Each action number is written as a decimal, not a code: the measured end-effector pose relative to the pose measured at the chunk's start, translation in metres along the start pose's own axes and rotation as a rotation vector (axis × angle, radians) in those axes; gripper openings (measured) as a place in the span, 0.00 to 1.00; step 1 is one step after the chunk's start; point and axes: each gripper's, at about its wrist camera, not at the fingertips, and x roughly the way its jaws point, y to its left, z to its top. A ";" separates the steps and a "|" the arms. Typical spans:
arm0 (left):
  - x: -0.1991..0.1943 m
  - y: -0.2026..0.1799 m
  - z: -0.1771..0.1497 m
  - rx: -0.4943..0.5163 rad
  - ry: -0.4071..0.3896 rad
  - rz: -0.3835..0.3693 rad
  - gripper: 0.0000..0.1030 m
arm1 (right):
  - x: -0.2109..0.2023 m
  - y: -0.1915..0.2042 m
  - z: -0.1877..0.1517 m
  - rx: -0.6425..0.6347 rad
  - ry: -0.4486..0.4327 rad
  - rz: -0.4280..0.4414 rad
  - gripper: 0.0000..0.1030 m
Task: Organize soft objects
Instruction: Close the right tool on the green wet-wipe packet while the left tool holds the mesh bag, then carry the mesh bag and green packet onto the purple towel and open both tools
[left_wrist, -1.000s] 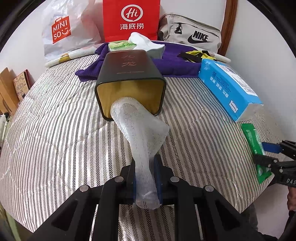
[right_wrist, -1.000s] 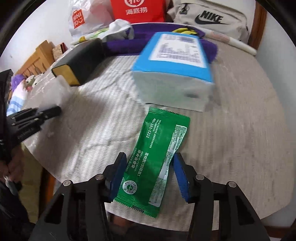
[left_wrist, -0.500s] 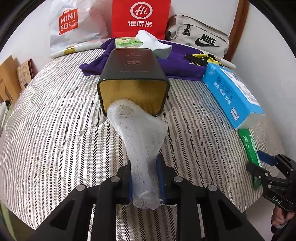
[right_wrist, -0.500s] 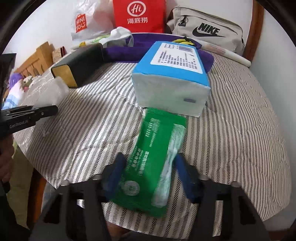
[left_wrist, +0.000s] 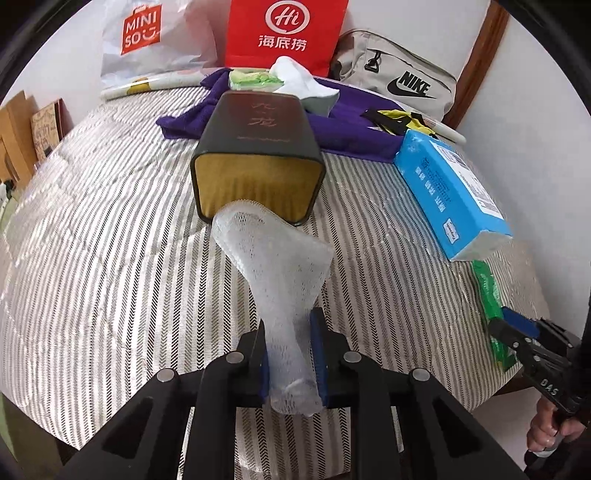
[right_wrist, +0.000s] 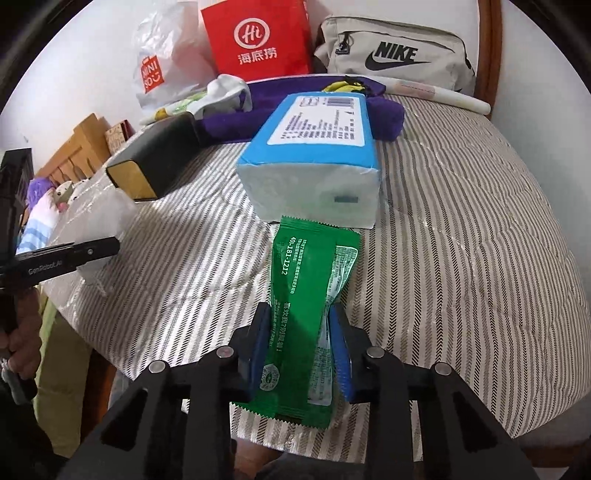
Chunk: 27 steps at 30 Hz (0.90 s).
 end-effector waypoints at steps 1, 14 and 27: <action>-0.002 -0.001 0.000 0.003 -0.003 0.002 0.18 | -0.003 0.001 0.000 -0.001 -0.007 0.006 0.31; -0.045 -0.012 0.006 0.026 -0.074 -0.023 0.17 | -0.048 0.008 0.004 -0.025 -0.100 0.087 0.31; -0.072 -0.022 0.049 0.033 -0.129 -0.073 0.17 | -0.073 0.016 0.044 -0.073 -0.176 0.128 0.31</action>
